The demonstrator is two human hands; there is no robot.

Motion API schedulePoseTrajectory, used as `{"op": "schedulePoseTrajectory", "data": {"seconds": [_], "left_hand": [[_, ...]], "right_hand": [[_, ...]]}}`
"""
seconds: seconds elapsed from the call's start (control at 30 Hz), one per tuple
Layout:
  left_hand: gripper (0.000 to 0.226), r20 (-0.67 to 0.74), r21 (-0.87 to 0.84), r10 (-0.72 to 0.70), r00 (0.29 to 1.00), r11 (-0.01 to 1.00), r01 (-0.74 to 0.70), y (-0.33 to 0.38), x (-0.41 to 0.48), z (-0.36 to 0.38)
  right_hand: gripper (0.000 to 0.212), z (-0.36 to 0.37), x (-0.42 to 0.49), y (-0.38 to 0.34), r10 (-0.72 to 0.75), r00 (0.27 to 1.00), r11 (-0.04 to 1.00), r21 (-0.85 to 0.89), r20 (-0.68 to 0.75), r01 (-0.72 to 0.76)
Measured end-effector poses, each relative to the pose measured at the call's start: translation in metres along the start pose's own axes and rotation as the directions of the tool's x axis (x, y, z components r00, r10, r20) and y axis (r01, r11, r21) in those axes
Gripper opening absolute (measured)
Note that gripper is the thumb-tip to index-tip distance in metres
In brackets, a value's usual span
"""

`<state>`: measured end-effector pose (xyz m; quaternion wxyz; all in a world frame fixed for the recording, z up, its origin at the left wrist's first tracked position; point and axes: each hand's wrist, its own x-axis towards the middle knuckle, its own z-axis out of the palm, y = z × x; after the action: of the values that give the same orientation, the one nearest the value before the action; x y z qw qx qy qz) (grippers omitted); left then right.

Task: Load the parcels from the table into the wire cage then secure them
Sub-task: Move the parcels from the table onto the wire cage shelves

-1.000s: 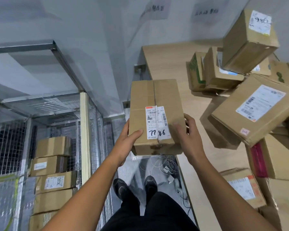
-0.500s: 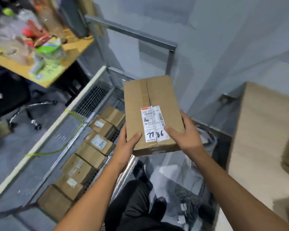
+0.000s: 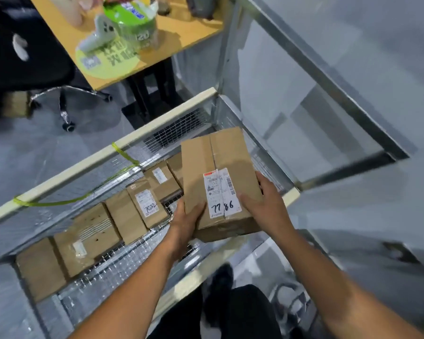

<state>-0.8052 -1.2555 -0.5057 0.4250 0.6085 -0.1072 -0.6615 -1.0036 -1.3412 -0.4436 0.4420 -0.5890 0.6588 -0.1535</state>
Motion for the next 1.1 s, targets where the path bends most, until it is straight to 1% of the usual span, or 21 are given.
{"op": "schedulePoseTrajectory", "data": {"seconds": [0.13, 0.23, 0.33, 0.43, 0.53, 0.63, 0.7, 0.8, 0.87, 1.0, 1.1], "left_hand": [[0.060, 0.027, -0.051, -0.032, 0.999, 0.998, 0.033, -0.023, 0.097, 0.001], [0.071, -0.040, -0.114, -0.075, 0.996, 0.991, 0.070, -0.046, 0.169, 0.001], [0.070, -0.059, -0.128, -0.071, 0.996, 0.990, 0.063, -0.070, 0.232, -0.002], [0.058, -0.085, -0.174, -0.087, 0.993, 0.982, 0.071, -0.095, 0.276, -0.003], [0.049, -0.143, -0.164, -0.108, 0.984, 0.983, 0.084, -0.120, 0.299, -0.001], [0.057, -0.152, -0.149, -0.116, 0.982, 0.984, 0.093, -0.140, 0.311, 0.000], [0.061, -0.141, -0.160, -0.129, 0.982, 0.981, 0.106, -0.146, 0.318, -0.001], [0.055, -0.175, -0.181, -0.123, 0.977, 0.979, 0.091, -0.149, 0.330, -0.003], [0.053, -0.215, -0.208, -0.125, 0.969, 0.975, 0.080, -0.148, 0.339, -0.001], [0.056, -0.283, -0.224, -0.135, 0.950, 0.972, 0.071, -0.141, 0.346, 0.010], [0.058, -0.348, -0.199, -0.116, 0.930, 0.979, 0.047, -0.142, 0.345, 0.017]], "right_hand": [[0.071, 0.030, 0.091, 0.039, -0.024, 0.999, 0.999, -0.037, 0.032, 0.025], [0.079, 0.056, 0.154, 0.073, -0.015, 0.999, 0.993, -0.117, 0.043, 0.020], [0.081, 0.079, 0.207, 0.102, -0.054, 0.996, 0.987, -0.148, 0.066, 0.064], [0.083, 0.101, 0.230, 0.127, -0.119, 0.988, 0.966, -0.218, 0.102, 0.139], [0.084, 0.116, 0.227, 0.153, -0.175, 0.979, 0.932, -0.303, 0.108, 0.200], [0.089, 0.121, 0.230, 0.171, -0.156, 0.981, 0.936, -0.299, 0.117, 0.184], [0.091, 0.125, 0.239, 0.173, -0.163, 0.974, 0.929, -0.309, 0.158, 0.205], [0.091, 0.131, 0.259, 0.171, -0.199, 0.950, 0.900, -0.340, 0.241, 0.275], [0.088, 0.134, 0.279, 0.171, -0.219, 0.938, 0.893, -0.333, 0.267, 0.303], [0.089, 0.133, 0.306, 0.177, -0.147, 0.944, 0.900, -0.356, 0.294, 0.251], [0.089, 0.131, 0.312, 0.188, -0.121, 0.942, 0.919, -0.323, 0.312, 0.225]]}}
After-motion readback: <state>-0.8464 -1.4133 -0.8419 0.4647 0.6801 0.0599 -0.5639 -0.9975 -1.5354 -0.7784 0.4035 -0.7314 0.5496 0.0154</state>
